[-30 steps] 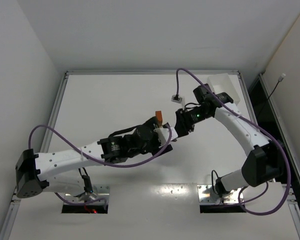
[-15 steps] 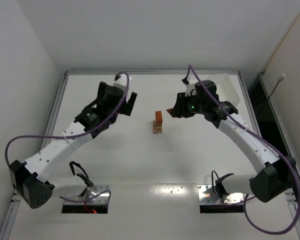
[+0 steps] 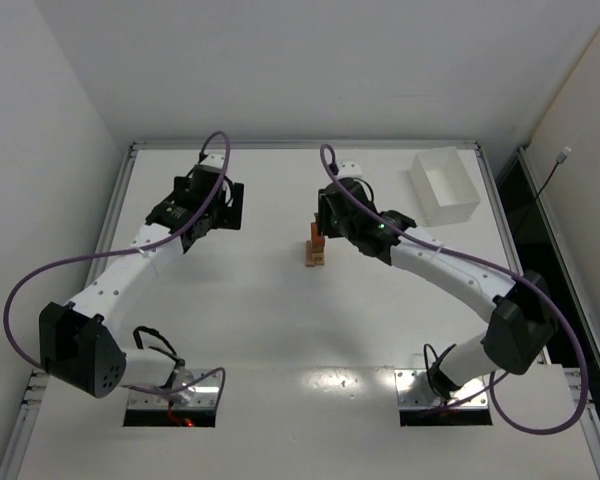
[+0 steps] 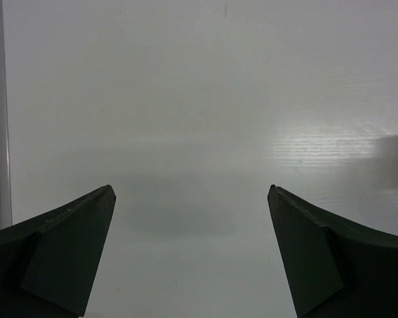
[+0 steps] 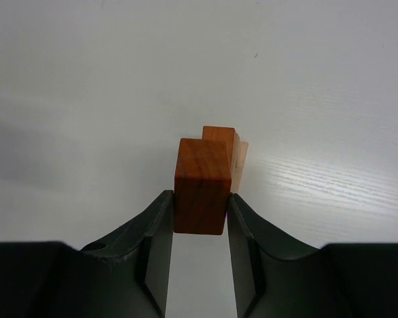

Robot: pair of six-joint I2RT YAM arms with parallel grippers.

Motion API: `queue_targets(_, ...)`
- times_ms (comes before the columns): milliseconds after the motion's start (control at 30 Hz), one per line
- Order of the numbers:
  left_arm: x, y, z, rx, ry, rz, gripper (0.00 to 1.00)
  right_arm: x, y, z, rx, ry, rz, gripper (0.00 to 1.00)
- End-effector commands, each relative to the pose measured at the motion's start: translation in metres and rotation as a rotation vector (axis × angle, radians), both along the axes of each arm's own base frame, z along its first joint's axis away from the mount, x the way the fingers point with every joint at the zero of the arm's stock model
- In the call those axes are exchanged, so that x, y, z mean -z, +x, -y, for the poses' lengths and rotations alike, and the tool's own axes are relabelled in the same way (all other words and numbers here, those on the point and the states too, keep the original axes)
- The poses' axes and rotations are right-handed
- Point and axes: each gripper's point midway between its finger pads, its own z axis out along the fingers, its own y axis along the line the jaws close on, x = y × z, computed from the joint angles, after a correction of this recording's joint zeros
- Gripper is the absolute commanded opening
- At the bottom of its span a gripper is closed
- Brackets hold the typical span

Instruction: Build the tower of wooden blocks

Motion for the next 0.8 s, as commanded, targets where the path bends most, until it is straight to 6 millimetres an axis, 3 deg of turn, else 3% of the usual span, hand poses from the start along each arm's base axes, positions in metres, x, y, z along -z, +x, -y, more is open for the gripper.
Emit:
queue_targets(0,0.005,0.003,0.004,-0.001,-0.075,-0.008,1.0,-0.015,0.02,-0.007,0.078,0.006,0.091,0.0)
queue_targets(233,0.017,0.005,-0.003,-0.033,-0.094,-0.039,1.0,-0.002,0.028,-0.022,0.055,-0.056,0.106,0.0)
queue_targets(767,0.025,0.01,0.005,-0.017,-0.133,-0.07,1.0,0.016,0.032,-0.022,0.064,-0.122,0.101,0.0)
